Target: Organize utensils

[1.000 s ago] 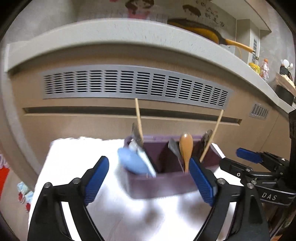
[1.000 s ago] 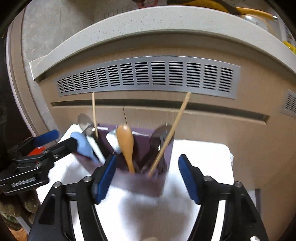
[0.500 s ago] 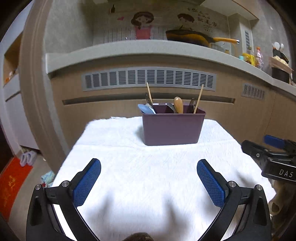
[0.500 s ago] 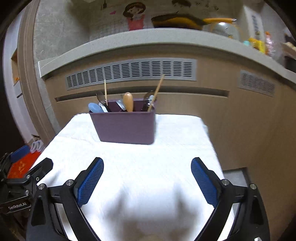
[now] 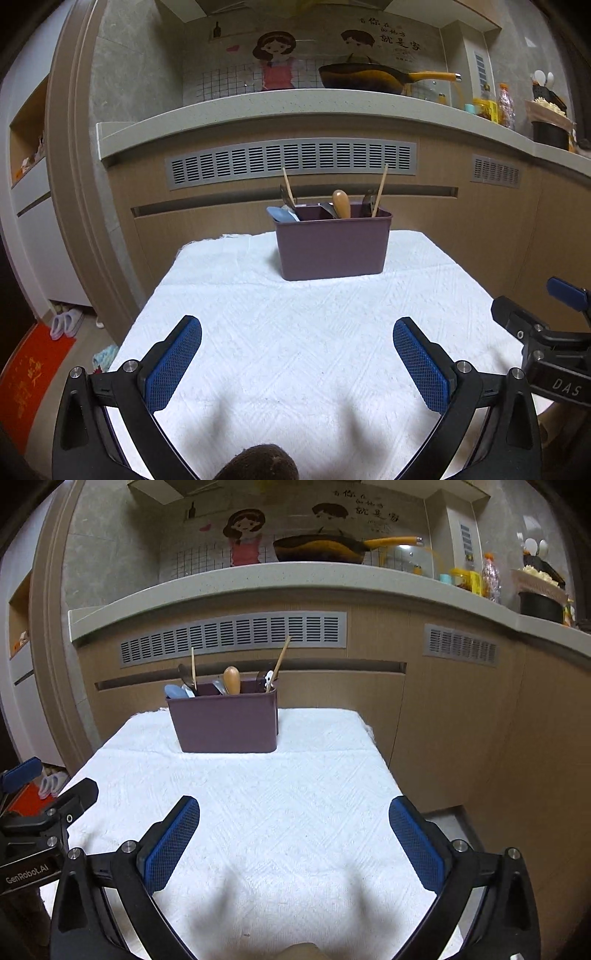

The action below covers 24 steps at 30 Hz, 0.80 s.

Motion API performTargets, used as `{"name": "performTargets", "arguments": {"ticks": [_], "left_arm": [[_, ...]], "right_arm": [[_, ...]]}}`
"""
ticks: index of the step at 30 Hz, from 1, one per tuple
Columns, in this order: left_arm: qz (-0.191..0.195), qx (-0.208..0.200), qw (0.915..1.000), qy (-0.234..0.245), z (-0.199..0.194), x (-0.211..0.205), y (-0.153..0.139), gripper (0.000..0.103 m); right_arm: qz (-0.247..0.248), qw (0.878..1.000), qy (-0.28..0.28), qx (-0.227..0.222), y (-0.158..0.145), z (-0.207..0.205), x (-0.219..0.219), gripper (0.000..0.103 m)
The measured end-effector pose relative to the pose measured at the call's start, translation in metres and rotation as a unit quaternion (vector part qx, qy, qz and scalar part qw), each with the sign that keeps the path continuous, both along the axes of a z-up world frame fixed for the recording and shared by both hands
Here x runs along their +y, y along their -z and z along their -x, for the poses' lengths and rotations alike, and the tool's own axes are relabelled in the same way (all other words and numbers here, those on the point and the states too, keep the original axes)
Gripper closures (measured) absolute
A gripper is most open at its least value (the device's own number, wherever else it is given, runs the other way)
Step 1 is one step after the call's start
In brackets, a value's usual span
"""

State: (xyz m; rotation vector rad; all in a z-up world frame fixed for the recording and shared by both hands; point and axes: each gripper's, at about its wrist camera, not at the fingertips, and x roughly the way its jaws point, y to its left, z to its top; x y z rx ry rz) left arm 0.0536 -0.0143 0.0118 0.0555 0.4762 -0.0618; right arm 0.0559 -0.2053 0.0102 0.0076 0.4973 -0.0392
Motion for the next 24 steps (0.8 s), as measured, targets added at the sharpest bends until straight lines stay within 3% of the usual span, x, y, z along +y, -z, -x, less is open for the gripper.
{"name": "performTargets", "arguments": {"ticks": [24], "left_arm": [[0.012,0.003,0.9999,0.006,0.0013,0.0030,-0.0027,0.000]], "right_arm": [[0.007,1.000,-0.010,0.004,-0.0016,0.0016,0.0035,0.001]]}}
